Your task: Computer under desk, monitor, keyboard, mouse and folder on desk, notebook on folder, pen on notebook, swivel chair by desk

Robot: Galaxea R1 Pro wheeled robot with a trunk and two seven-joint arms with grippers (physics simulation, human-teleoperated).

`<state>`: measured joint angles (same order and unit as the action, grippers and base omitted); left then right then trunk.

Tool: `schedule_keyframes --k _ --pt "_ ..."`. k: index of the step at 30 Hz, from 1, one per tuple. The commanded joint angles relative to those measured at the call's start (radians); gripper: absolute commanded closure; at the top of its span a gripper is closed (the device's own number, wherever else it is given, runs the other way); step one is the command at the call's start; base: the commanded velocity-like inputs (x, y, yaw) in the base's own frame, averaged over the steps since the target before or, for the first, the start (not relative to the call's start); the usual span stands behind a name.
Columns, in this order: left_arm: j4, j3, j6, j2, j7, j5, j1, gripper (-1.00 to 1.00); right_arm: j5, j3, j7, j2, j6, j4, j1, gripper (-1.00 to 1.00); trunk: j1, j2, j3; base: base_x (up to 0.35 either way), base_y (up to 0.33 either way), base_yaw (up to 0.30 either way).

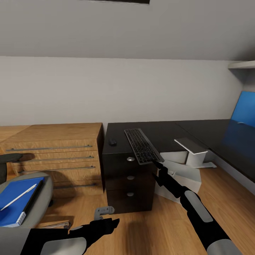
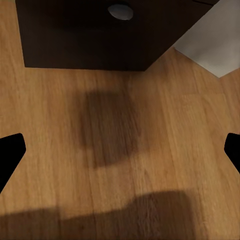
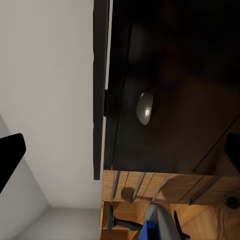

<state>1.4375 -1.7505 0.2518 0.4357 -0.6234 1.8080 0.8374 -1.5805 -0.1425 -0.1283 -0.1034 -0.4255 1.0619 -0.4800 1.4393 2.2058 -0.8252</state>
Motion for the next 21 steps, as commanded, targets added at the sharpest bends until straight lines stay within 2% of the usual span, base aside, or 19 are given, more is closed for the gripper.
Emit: schedule_keyframes --k 1,6,13,21 --pt "0.001 -0.003 0.006 0.0 -0.001 0.007 0.002 -1.0 -0.004 -0.002 -0.002 -0.001 -0.001 0.0 -0.001 -1.0 0.0 0.0 -0.001 0.0 0.0 0.0" --pt "0.001 -0.002 0.007 0.0 -0.001 0.007 0.002 -1.0 -0.004 -0.001 -0.002 -0.001 -0.001 0.0 -0.001 -1.0 0.0 0.0 -0.001 0.024 0.0 0.0" --pt "0.001 -0.003 0.007 0.0 -0.001 0.007 0.002 -1.0 -0.004 -0.001 -0.002 -0.001 -0.001 0.0 -0.001 -1.0 0.0 0.0 -0.001 0.157 0.0 0.0" --pt "0.001 -0.003 0.007 0.0 -0.002 0.008 0.002 -1.0 -0.004 0.0 -0.002 -0.001 -0.001 0.0 -0.001 -1.0 0.0 0.0 -0.001 0.023 0.0 0.0"
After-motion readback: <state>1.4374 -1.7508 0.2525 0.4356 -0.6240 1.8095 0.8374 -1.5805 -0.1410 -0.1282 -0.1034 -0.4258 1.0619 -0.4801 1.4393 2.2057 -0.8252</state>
